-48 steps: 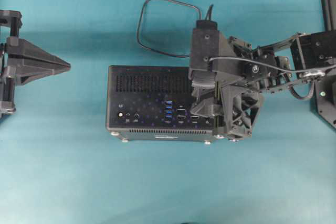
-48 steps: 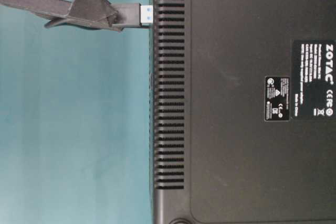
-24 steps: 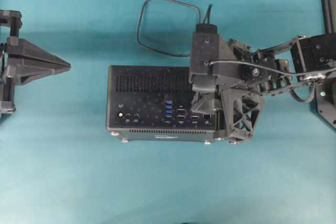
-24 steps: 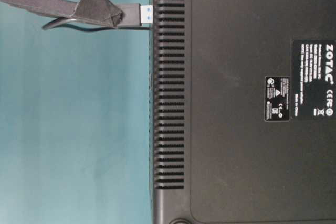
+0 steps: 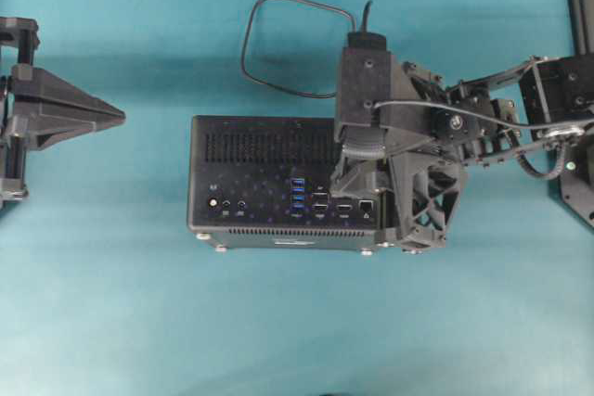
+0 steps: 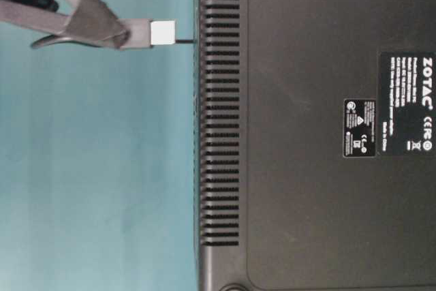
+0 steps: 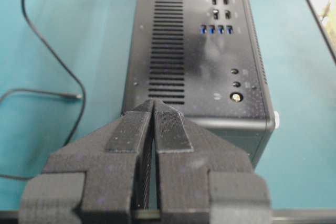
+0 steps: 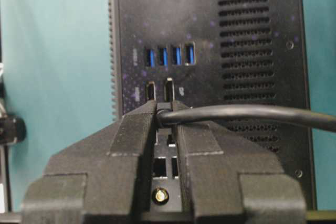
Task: Insert the USB into the PC box with both arms.
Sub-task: 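Pull the USB plug out of its port with the right gripper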
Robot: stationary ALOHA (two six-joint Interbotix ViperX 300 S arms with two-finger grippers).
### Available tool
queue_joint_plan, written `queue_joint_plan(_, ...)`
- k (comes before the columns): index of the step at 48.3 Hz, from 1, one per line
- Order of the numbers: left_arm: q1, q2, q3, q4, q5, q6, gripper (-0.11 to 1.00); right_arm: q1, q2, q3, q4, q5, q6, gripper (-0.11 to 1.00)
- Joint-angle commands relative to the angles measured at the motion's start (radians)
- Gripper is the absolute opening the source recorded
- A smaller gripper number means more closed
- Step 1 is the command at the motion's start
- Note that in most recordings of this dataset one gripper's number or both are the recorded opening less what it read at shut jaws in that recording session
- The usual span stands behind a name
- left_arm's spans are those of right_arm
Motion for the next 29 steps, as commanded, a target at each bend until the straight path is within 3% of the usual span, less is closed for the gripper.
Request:
queue_joint_plan(1,0.002,0.005,-0.025,0.002,-0.009,-0.003,0.0,0.005,-0.014,-0.032,-0.026,-0.009,0.009,0.12)
queue_joint_plan(15,0.002,0.003,-0.025,0.002,-0.011,-0.005,0.0,0.003,0.031,-0.072,-0.152,-0.06,0.009,0.12)
queue_joint_plan(29,0.002,0.002,-0.021,0.002,-0.011,-0.005,0.0,0.005,0.071,-0.08,-0.166,-0.069,0.009,0.12)
